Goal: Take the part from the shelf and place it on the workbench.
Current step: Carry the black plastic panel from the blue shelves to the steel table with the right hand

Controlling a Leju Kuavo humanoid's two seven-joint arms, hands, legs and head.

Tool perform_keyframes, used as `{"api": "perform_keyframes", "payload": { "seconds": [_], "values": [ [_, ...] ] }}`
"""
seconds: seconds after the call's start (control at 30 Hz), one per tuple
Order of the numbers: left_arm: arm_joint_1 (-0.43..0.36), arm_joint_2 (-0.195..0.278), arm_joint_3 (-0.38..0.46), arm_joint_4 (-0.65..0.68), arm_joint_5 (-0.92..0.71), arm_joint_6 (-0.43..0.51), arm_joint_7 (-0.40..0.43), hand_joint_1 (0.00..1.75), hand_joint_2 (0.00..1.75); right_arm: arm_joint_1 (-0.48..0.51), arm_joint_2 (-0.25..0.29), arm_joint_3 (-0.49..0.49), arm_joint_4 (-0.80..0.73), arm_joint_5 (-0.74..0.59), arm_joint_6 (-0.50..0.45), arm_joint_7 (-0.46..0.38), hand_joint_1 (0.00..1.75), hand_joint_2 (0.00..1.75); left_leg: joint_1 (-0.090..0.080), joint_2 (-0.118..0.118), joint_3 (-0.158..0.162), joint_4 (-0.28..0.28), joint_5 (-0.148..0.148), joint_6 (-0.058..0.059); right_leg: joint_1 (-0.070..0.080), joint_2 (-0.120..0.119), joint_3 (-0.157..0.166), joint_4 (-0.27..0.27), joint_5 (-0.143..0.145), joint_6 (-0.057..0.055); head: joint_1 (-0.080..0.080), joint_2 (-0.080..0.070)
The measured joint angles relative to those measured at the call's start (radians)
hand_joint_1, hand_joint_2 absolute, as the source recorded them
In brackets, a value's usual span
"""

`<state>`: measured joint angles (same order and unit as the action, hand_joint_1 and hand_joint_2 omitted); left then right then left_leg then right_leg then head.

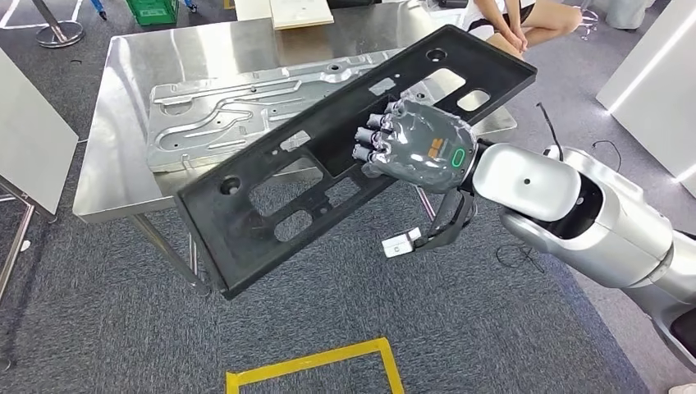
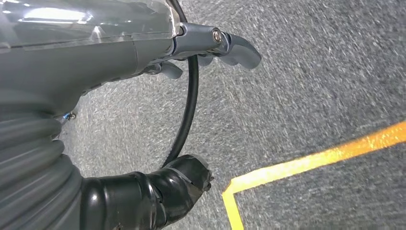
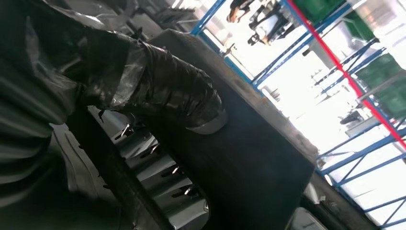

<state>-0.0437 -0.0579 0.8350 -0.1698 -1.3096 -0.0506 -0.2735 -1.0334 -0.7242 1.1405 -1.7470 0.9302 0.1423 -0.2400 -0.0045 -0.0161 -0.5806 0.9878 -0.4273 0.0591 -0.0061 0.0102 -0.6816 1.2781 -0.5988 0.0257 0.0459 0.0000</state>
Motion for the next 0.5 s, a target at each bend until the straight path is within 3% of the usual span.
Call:
{"api": "perform_keyframes", "payload": {
  "seconds": [0.03, 0.07, 0.13, 0.17, 0.27, 0.37, 0.4, 0.47, 0.5],
  "values": [
    [0.001, 0.000, 0.000, 0.000, 0.000, -0.001, 0.000, 0.00, 1.75, 0.004, -0.001, 0.001, 0.001, 0.000, 0.000, 0.000, 1.75, 1.75, 0.002, 0.000, 0.006, 0.004, -0.009, -0.003, -0.005, -0.002, -0.019, 0.005, 0.024, 0.006, 0.000, 0.000],
    [0.001, -0.001, 0.000, 0.000, 0.000, -0.001, 0.000, 0.00, 1.75, 0.007, -0.002, 0.002, 0.001, 0.000, 0.000, 0.000, 1.75, 1.75, 0.004, 0.000, 0.015, 0.009, -0.020, -0.006, -0.010, -0.004, -0.018, -0.029, 0.067, 0.010, 0.000, 0.000],
    [0.002, -0.002, 0.000, 0.000, 0.000, -0.001, 0.001, 0.00, 1.75, 0.009, -0.006, 0.002, 0.002, -0.001, 0.000, 0.000, 1.75, 1.75, 0.006, -0.002, 0.033, 0.020, -0.043, -0.015, -0.013, -0.007, 0.017, -0.148, 0.155, 0.013, 0.000, 0.000],
    [0.002, -0.002, 0.000, 0.000, 0.000, -0.001, 0.001, 0.00, 1.75, 0.009, -0.008, 0.003, 0.003, -0.001, 0.000, 0.000, 1.75, 1.75, 0.006, -0.003, 0.037, 0.025, -0.053, -0.021, -0.011, -0.007, 0.038, -0.197, 0.174, 0.010, 0.000, 0.000],
    [-0.001, -0.002, 0.000, 0.000, -0.001, 0.001, 0.001, 0.00, 1.75, 0.013, -0.011, 0.005, 0.006, -0.002, -0.001, 0.000, 1.75, 1.75, 0.005, -0.003, 0.034, 0.029, -0.065, -0.038, -0.004, -0.005, 0.058, -0.235, 0.159, -0.014, 0.000, 0.000],
    [-0.002, -0.002, 0.000, 0.000, -0.002, 0.001, 0.002, 0.00, 1.75, 0.015, -0.012, 0.004, 0.007, -0.002, -0.001, 0.000, 1.75, 1.75, 0.006, 0.003, 0.020, 0.065, -0.091, -0.055, -0.011, -0.004, 0.072, -0.247, 0.152, -0.033, 0.001, 0.000],
    [-0.003, -0.001, 0.000, 0.000, -0.002, 0.001, 0.003, 0.00, 1.75, 0.015, -0.012, 0.004, 0.007, -0.002, -0.002, 0.000, 1.75, 1.75, 0.008, 0.006, -0.005, 0.113, -0.112, -0.060, -0.012, -0.006, 0.079, -0.249, 0.148, -0.040, 0.000, 0.000],
    [-0.002, -0.001, 0.000, 0.000, -0.003, 0.001, 0.006, 0.00, 1.75, 0.018, -0.011, 0.005, 0.007, -0.003, -0.002, -0.001, 1.75, 1.75, 0.011, 0.009, -0.085, 0.247, -0.156, -0.066, -0.010, -0.008, 0.090, -0.250, 0.139, -0.048, 0.001, 0.000],
    [-0.001, -0.001, 0.000, 0.000, -0.003, 0.001, 0.008, 0.00, 1.75, 0.020, -0.011, 0.006, 0.007, -0.003, -0.002, -0.001, 1.75, 1.75, 0.012, 0.009, -0.120, 0.296, -0.161, -0.068, -0.009, -0.009, 0.096, -0.249, 0.133, -0.049, 0.001, 0.000]
  ]
}}
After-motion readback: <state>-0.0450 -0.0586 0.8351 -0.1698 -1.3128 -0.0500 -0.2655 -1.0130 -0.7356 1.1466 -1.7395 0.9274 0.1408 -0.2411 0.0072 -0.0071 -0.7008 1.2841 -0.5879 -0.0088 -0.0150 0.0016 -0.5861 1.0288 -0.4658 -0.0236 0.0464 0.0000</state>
